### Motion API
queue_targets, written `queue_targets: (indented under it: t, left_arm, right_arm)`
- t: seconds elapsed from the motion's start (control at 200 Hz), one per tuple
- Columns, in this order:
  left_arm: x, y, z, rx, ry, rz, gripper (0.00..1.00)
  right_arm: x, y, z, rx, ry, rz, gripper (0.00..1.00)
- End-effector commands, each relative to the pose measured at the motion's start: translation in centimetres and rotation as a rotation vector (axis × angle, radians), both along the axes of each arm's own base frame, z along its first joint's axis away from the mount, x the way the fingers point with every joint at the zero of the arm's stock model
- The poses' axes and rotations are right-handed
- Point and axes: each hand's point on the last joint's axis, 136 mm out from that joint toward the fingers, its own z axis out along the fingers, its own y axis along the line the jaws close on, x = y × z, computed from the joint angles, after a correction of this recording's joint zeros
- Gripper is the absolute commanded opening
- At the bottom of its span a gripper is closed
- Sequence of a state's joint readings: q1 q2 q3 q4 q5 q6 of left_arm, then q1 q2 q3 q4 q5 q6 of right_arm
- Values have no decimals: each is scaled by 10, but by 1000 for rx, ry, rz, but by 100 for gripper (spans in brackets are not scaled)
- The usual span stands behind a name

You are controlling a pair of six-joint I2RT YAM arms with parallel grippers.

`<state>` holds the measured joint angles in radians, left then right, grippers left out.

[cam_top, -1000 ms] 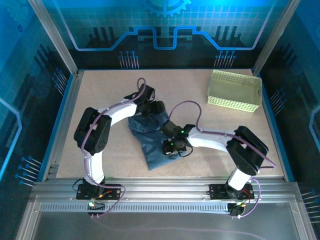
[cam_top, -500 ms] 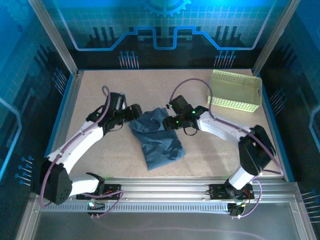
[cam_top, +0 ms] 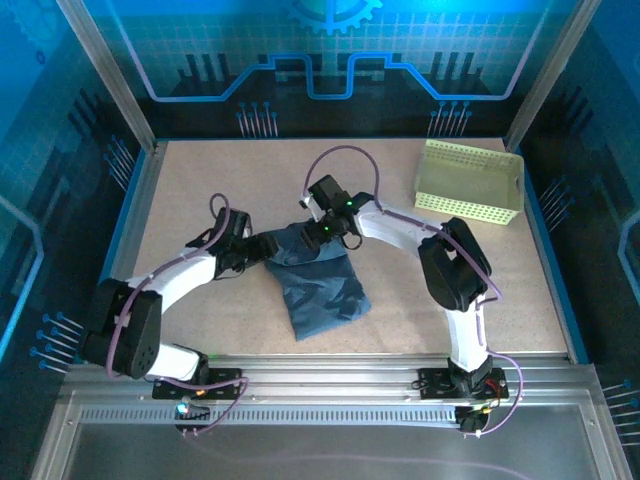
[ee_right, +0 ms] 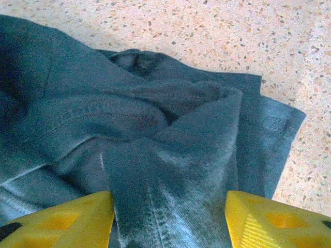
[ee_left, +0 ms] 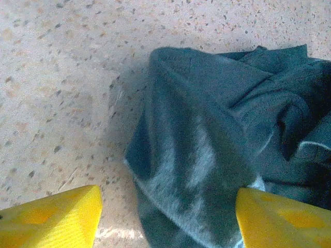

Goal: Fold the inside-out t-shirt

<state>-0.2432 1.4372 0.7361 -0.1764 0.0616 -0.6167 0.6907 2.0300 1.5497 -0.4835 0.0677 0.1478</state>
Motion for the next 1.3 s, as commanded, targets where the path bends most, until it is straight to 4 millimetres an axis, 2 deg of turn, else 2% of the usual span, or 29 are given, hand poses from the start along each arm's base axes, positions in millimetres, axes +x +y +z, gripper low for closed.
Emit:
queue_targets:
  t: [0.0, 0.125, 0.265, 0.395, 0.54, 0.58, 0.625, 0.645, 0.675, 0.695, 0.725, 0.765, 0.85, 0.89, 0.96, 1.046, 1.166, 1.296]
  left_arm:
    - [22, -7, 5, 2, -31, -26, 60]
    - [36, -2, 4, 48, -17, -6, 44]
    - [52, 4, 12, 89, -32, 21, 34]
    - [66, 9, 12, 101, -28, 42, 22]
    - [77, 19, 8, 102, -13, 69, 11]
    - [79, 24, 8, 104, -10, 83, 10]
    - [80, 26, 10, 105, -15, 84, 11]
    - [80, 27, 12, 110, -22, 77, 14]
    - [81, 25, 17, 115, -35, 58, 23]
    - [81, 23, 20, 121, -44, 44, 29]
    - [81, 20, 24, 129, -58, 20, 32]
    - [80, 14, 31, 145, -77, -15, 33]
    - [74, -4, 43, 213, -103, -111, 45]
    - [69, -14, 46, 272, -109, -154, 47]
    - [63, -31, 46, 362, -113, -233, 53]
    - [62, -42, 39, 430, -90, -275, 58]
    - [67, -43, 23, 456, -48, -274, 61]
    - [73, -38, 8, 507, 7, -259, 61]
  right_arm:
    - [15, -8, 0, -52, -12, -32, 49]
    - [33, -18, 8, -32, -21, -100, 25]
    - [50, -32, 14, -15, -8, -168, 9]
    - [62, -40, 10, 18, 32, -209, 0]
    - [69, -50, 5, 69, 82, -263, 0]
    - [71, -52, 5, 76, 89, -275, 3]
    - [71, -54, 5, 87, 100, -278, 14]
    - [71, -55, 4, 88, 107, -280, 24]
    - [71, -56, 3, 88, 110, -282, 32]
    - [71, -57, 3, 87, 110, -282, 36]
    - [71, -58, 4, 87, 109, -282, 39]
    - [70, -59, 5, 85, 106, -278, 41]
    - [68, -57, 13, 89, 88, -252, 44]
    - [68, -56, 17, 87, 75, -235, 46]
    - [64, -49, 23, 83, 46, -184, 51]
    - [61, -42, 23, 51, 20, -138, 60]
    - [68, -43, 11, 11, 28, -149, 62]
    - [77, -41, -4, -6, 44, -147, 59]
